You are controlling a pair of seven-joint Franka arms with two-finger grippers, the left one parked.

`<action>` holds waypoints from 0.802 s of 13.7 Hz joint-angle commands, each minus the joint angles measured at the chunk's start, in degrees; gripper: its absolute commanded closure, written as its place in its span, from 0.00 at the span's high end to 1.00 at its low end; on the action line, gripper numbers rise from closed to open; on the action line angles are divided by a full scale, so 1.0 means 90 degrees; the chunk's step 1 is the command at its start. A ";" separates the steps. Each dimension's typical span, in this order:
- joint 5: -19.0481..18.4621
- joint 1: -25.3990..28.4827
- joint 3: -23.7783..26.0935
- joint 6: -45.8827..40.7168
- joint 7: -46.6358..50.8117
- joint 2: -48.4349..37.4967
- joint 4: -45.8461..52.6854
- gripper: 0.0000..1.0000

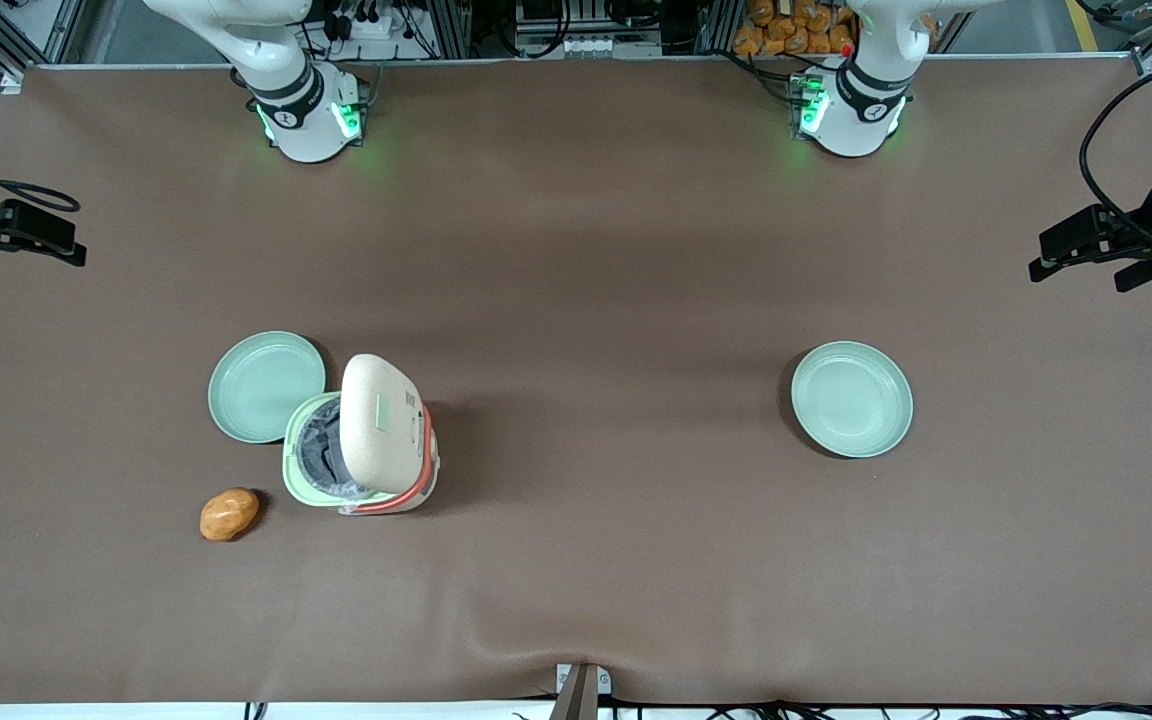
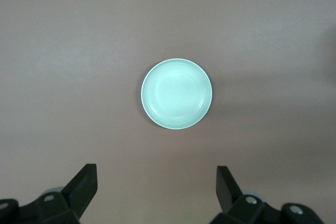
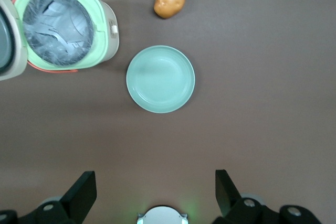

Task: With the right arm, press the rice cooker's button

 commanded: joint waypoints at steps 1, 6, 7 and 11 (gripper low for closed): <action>-0.0032 0.0037 -0.0061 -0.0128 -0.0046 -0.0208 -0.0181 1.00; -0.0003 0.0398 -0.0324 -0.0323 -0.0026 -0.0227 -0.0181 1.00; -0.0003 0.0389 -0.0325 -0.0323 -0.0026 -0.0227 -0.0181 1.00; 0.0007 0.0388 -0.0315 -0.0362 -0.0016 -0.0227 -0.0171 1.00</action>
